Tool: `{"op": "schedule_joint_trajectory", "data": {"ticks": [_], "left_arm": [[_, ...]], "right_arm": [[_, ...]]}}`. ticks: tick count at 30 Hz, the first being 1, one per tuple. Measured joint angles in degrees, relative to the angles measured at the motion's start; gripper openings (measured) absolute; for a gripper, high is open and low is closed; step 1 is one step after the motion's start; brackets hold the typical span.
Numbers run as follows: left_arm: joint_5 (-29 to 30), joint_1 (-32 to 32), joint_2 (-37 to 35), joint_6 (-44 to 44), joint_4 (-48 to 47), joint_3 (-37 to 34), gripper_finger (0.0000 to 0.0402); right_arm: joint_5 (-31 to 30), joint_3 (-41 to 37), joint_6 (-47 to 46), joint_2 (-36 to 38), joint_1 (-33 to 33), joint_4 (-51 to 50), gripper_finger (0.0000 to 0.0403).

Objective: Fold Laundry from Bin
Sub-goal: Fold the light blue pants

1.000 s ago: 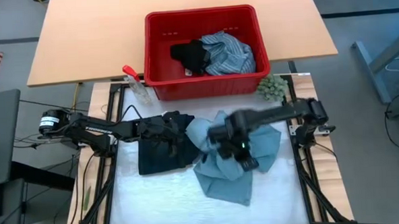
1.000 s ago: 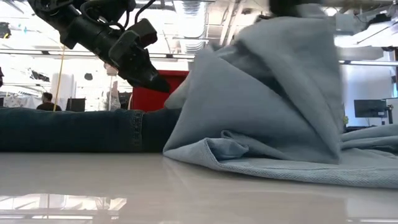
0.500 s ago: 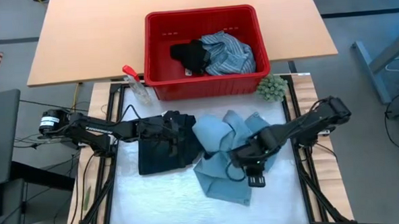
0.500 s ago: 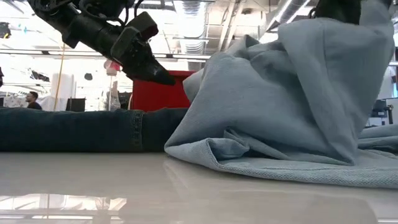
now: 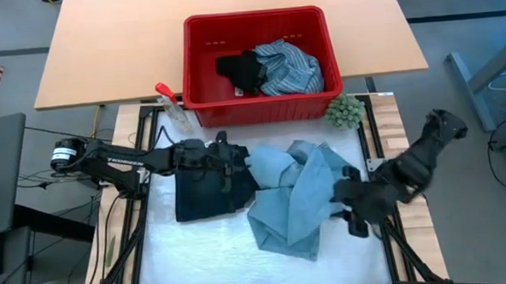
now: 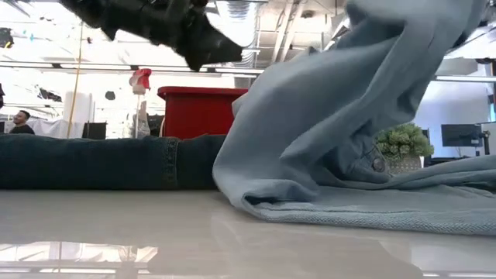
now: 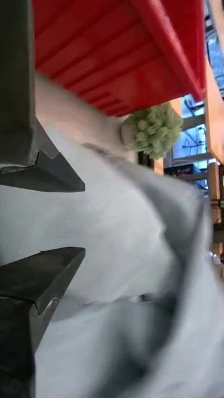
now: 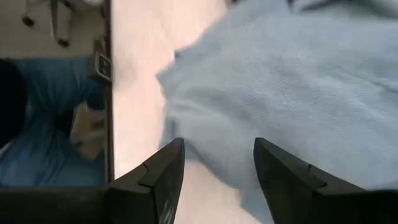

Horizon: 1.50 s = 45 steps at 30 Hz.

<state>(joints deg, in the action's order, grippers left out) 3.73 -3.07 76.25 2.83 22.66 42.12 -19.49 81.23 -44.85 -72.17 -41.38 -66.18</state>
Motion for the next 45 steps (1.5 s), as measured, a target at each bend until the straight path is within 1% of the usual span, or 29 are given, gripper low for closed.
{"op": "schedule_joint_trajectory", "data": {"ticks": [2,4,7,9,11,15,17,20,23,26,29,31,33,35,37,39,41,42,43,45], "left_arm": [[-0.9,-0.2,2.4,-1.0,-2.3,4.0,0.0143],[-3.0,-0.3,6.0,-1.8,-3.0,8.3,0.0143],[-4.0,-0.2,12.9,-4.9,-4.6,14.9,0.0143],[-3.9,-0.3,16.8,-4.8,-8.3,19.7,0.0146],[-3.2,-0.1,20.1,-0.8,-13.2,25.3,0.0155],[2.8,0.6,25.3,5.1,-21.6,36.5,0.0191],[2.4,0.3,27.6,6.3,-27.1,42.3,0.0216],[-0.6,-0.9,32.3,6.7,-32.9,50.8,0.0249],[0.0,-1.7,37.7,8.0,-37.7,57.1,0.0269],[-0.4,-2.1,42.4,8.1,-40.2,62.0,0.0274],[-2.4,-2.3,45.6,8.1,-40.1,65.1,0.0273],[-1.4,-2.3,47.6,8.2,-40.7,66.6,0.0273],[0.8,-2.3,49.1,8.5,-41.4,67.4,0.0270],[2.9,-2.3,49.7,8.5,-42.5,67.5,0.0253],[3.0,-2.4,49.7,7.9,-44.1,67.3,0.0214],[2.5,-2.4,49.5,6.9,-46.1,66.5,0.0151],[2.5,-2.4,49.5,5.9,-50.4,66.0,0.0071],[2.4,-2.4,49.6,5.7,-52.2,65.7,0.0038],[2.6,-2.2,49.6,5.4,-53.9,65.6,0.0020],[5.9,-1.4,49.4,4.8,-55.5,65.6,0.0011]], "right_arm": [[-5.8,0.0,-0.6,-0.2,-4.4,1.1,0.0219],[-11.4,0.0,-0.8,-0.9,-8.4,2.3,0.0219],[-17.6,0.0,-1.5,-3.0,-12.3,1.1,0.0219],[-21.9,0.0,-5.4,-4.5,-14.1,-2.0,0.0219],[-24.9,0.0,-12.1,-5.9,-15.2,-7.5,0.0219],[-25.6,0.0,-27.9,-9.1,-16.5,-20.5,0.0219],[-25.6,-0.1,-33.3,-10.4,-17.1,-24.0,0.0219],[-25.7,-2.0,-32.4,-10.6,-17.6,-21.2,0.0219],[-25.7,-4.2,-32.9,-10.6,-17.4,-20.4,0.0219],[-25.7,-6.3,-35.2,-10.6,-17.4,-20.3,0.0219],[-25.7,-8.2,-37.4,-10.6,-17.4,-20.2,0.0219],[-25.6,-9.1,-37.7,-10.6,-17.4,-19.9,0.0219],[-25.6,-9.7,-37.8,-10.7,-17.4,-19.8,0.0219],[-25.7,-10.2,-37.8,-10.6,-17.3,-19.8,0.0219],[-26.3,-10.5,-37.8,-10.7,-16.9,-20.0,0.0219],[-27.6,-10.8,-37.8,-10.7,-16.6,-19.9,0.0219],[-29.5,-11.4,-37.8,-10.7,-16.6,-20.0,0.0219],[-31.0,-11.7,-38.0,-10.7,-16.5,-19.9,0.0219],[-33.0,-12.2,-38.7,-10.7,-16.2,-19.6,0.0219],[-37.7,-13.8,-41.4,-10.6,-15.8,-19.6,0.0219]]}}
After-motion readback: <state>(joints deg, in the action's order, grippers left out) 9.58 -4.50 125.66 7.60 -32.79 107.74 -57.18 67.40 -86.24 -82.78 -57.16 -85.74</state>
